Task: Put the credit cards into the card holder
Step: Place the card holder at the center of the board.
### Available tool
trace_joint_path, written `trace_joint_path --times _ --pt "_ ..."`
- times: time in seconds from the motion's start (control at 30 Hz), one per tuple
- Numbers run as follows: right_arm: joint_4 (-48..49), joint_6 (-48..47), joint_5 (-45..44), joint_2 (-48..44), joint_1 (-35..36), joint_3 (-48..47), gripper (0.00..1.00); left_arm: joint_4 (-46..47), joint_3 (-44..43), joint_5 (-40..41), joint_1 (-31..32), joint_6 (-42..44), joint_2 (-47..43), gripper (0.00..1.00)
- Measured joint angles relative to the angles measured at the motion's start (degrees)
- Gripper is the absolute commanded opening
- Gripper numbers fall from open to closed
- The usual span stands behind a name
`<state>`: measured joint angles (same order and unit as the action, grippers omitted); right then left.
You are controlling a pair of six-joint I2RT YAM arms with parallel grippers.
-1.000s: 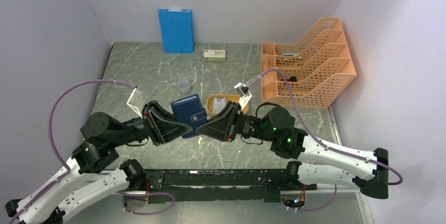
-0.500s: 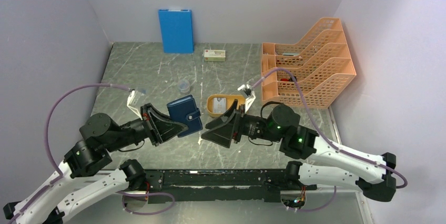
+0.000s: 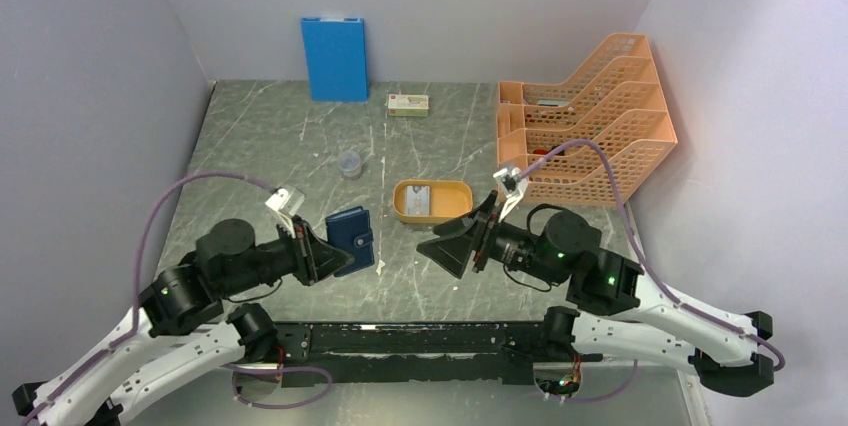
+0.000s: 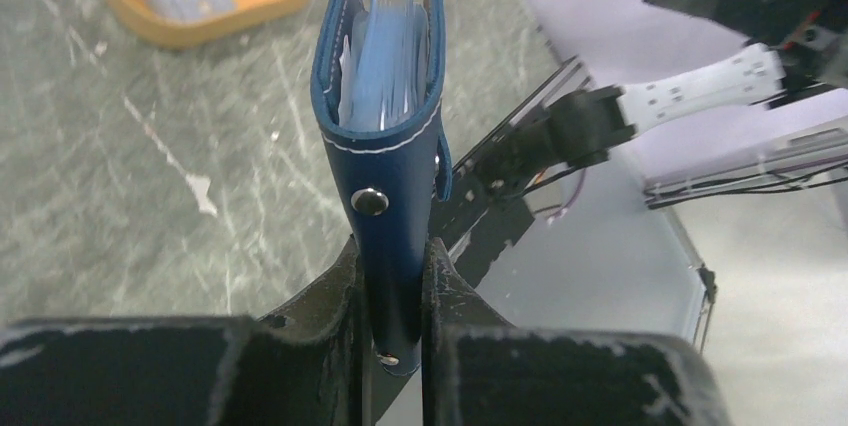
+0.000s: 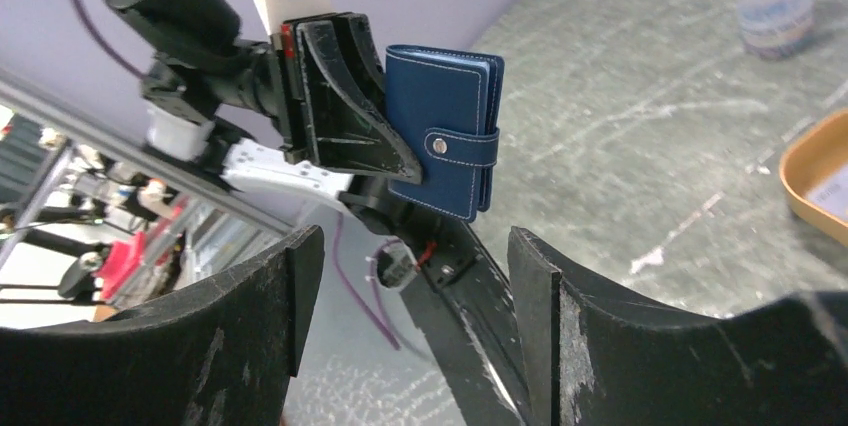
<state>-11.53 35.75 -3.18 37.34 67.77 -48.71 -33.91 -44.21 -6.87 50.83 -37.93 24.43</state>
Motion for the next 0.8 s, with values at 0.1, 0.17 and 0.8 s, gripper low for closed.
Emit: trace_joint_path --times 0.1,0.17,0.8 --pt "-0.55 -0.07 -2.08 1.16 0.0 1.55 0.71 -0.63 2.97 -0.07 0.0 -0.7 1.14 0.05" --pt "-0.46 0.02 -3.17 1.7 0.0 3.37 0.71 -0.63 4.76 -0.7 0.0 -1.11 1.51 0.05" --pt "-2.93 0.24 -8.31 -2.27 -0.07 7.96 0.7 0.98 8.85 9.31 -0.52 -5.25 26.12 0.05"
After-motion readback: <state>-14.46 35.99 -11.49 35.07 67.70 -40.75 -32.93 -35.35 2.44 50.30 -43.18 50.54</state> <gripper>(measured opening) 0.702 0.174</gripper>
